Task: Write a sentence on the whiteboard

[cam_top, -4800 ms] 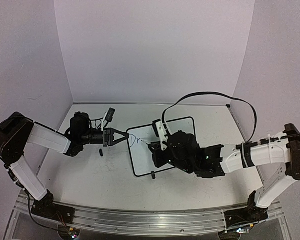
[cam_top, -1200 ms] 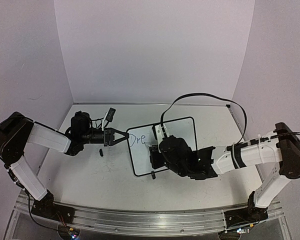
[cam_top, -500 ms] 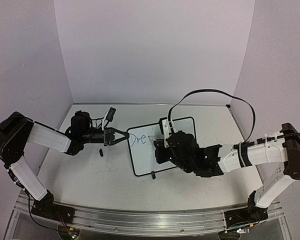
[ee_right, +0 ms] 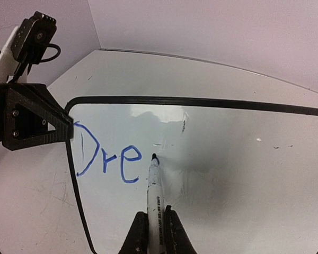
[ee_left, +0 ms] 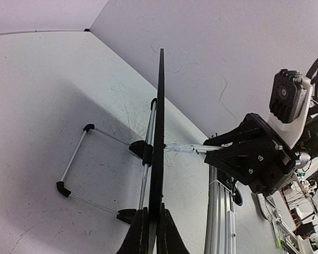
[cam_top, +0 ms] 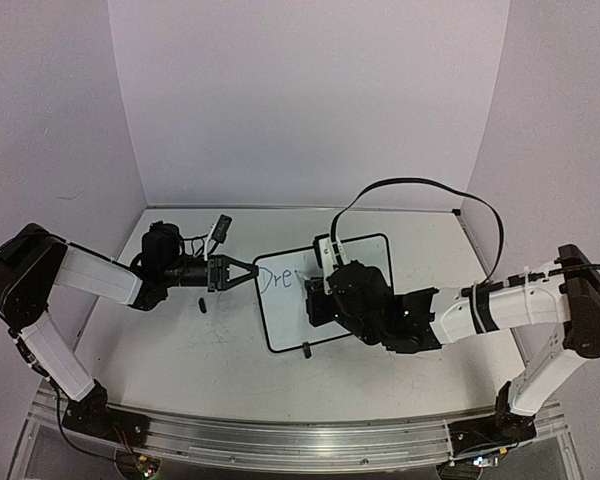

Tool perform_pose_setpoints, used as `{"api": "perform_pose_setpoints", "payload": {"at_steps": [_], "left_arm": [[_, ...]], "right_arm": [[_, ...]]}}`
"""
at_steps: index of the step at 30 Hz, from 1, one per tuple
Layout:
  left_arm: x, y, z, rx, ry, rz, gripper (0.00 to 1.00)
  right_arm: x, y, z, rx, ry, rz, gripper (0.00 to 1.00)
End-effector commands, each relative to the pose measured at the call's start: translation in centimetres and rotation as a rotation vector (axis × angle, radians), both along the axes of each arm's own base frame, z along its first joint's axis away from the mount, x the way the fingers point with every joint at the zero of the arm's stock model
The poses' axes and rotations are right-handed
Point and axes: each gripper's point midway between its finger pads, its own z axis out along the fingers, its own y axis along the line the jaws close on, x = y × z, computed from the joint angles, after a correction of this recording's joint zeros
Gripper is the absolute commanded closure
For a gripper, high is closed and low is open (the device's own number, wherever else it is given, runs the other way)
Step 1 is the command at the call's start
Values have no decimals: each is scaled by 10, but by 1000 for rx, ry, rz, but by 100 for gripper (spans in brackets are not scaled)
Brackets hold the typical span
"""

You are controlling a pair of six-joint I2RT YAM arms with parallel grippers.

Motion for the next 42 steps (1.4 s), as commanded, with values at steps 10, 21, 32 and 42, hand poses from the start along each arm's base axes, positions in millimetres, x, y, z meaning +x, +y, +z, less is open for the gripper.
{"api": "perform_pose_setpoints", "payload": {"at_steps": [10, 21, 32, 42], "left_arm": [[-6, -5, 19, -31, -26, -47, 100], [-6, -5, 19, -30, -27, -47, 100], [-6, -5, 20, -32, -26, -47, 100], [-6, -5, 19, -30, -27, -48, 100]], "right_arm": [[-4, 7, -10, -16, 35, 27, 100], [-13, -5, -22, -27, 63, 3, 100], [6, -10, 4, -19, -5, -68, 100], [14, -7, 17, -17, -39, -72, 100]]}}
